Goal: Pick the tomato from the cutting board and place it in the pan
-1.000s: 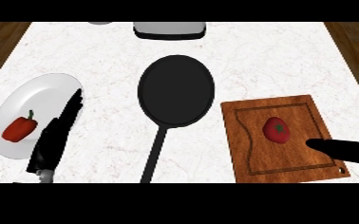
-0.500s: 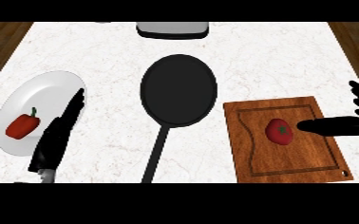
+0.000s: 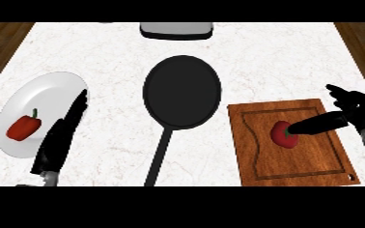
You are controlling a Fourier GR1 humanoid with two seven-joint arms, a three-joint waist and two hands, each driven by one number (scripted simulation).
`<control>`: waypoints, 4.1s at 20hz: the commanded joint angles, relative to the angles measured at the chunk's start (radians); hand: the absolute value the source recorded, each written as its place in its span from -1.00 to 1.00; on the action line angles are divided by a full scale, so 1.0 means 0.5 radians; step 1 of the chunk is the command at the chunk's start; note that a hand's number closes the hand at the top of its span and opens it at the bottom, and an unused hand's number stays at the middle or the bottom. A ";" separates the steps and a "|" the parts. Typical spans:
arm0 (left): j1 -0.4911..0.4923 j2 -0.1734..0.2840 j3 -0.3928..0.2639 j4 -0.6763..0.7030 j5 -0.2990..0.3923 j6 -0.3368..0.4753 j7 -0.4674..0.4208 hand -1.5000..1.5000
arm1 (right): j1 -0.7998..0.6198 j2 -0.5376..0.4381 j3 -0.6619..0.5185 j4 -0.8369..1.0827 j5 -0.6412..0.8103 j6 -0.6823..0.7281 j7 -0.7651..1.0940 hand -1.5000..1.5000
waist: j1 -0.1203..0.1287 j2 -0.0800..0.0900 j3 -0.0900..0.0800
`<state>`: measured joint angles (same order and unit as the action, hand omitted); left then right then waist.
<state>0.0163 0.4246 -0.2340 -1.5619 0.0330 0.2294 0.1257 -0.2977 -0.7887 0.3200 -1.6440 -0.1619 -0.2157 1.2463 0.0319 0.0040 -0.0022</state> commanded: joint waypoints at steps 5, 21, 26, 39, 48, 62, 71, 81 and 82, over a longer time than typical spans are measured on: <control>0.040 0.038 0.053 -0.065 0.012 -0.047 0.042 0.00 | -0.306 0.137 0.168 0.249 -0.076 0.062 0.482 -1.00 | -0.001 -0.003 0.001; 0.113 -0.032 0.061 -0.101 -0.043 -0.028 0.022 0.00 | -0.395 0.245 0.452 0.536 -0.222 0.057 0.482 -1.00 | -0.040 -0.011 0.000; 0.079 -0.029 0.086 -0.058 -0.039 -0.077 0.016 0.00 | -0.401 0.324 0.463 0.733 -0.193 0.049 0.361 -1.00 | -0.032 -0.004 0.003; 0.105 0.002 0.184 -0.153 -0.031 -0.155 0.062 0.00 | -0.266 0.366 0.511 0.664 -0.113 -0.085 0.306 -1.00 | -0.062 -0.014 0.003; 0.106 -0.123 0.139 -0.150 -0.155 -0.081 0.070 0.00 | -0.236 0.503 0.341 0.807 -0.046 -0.152 0.046 1.00 | -0.061 -0.011 0.004; 0.153 -0.133 0.170 -0.090 -0.145 -0.150 0.003 0.00 | -0.133 0.054 0.926 0.410 0.790 0.148 -0.677 1.00 | -0.081 -0.027 0.000; 0.132 -0.103 0.236 -0.066 -0.091 -0.206 0.028 0.00 | -0.494 -0.053 0.804 0.014 1.501 -0.326 -0.817 1.00 | -0.079 -0.027 0.001; -0.012 -0.144 0.286 0.020 -0.147 -0.237 0.042 0.00 | -0.736 0.516 0.654 0.115 1.586 -0.169 -0.868 1.00 | -0.052 -0.005 0.004; 0.072 -0.210 0.188 -0.032 -0.231 -0.172 0.013 0.00 | -0.917 0.640 0.637 0.269 1.568 -0.085 -0.848 1.00 | -0.026 -0.002 0.004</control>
<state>0.0630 0.3436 -0.1214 -1.5900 -0.0504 0.1298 0.1338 -0.6579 -0.5948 0.6647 -1.5755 0.6296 -0.3040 0.8271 0.0103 0.0000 -0.0006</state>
